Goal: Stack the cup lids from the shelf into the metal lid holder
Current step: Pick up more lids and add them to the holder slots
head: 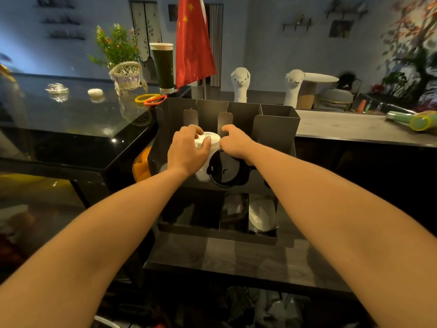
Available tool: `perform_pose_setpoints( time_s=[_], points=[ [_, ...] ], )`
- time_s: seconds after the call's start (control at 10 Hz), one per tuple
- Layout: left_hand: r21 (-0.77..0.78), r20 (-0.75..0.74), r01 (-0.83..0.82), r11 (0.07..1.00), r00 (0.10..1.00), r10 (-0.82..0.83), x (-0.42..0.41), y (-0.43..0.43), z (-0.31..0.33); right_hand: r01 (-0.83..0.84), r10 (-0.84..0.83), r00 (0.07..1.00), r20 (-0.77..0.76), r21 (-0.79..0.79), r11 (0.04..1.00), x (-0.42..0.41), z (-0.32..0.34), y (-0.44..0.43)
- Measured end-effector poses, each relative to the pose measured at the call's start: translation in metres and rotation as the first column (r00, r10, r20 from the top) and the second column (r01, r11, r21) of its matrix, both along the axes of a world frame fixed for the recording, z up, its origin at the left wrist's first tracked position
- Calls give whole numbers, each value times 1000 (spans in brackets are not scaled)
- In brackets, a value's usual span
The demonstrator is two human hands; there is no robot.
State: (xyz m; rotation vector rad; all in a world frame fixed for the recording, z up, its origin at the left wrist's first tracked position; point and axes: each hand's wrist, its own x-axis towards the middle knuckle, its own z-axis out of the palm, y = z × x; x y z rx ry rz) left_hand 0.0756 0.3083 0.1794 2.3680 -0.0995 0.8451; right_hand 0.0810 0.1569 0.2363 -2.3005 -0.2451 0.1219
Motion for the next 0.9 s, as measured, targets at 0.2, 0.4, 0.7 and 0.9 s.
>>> perform_pose_setpoints(
  time_s=[0.2,0.4,0.7,0.9],
  points=[
    [-100,14,283,954,959,-283,-33,-18,-4,180,-189,982,-3,318,931,-7,-7,-19],
    [20,-40,348,937,937,-347,-53,-42,-10,323,-304,946,-115,426,845,-17,-13,-41],
    [192,-9,352,916,934,-357,-52,-62,-10,358,-381,924,-30,417,836,-21,-35,-68],
    [322,27,159,933,984,-177,-26,-60,6,245,-276,904,327,133,960,-12,-36,-81]
  ],
)
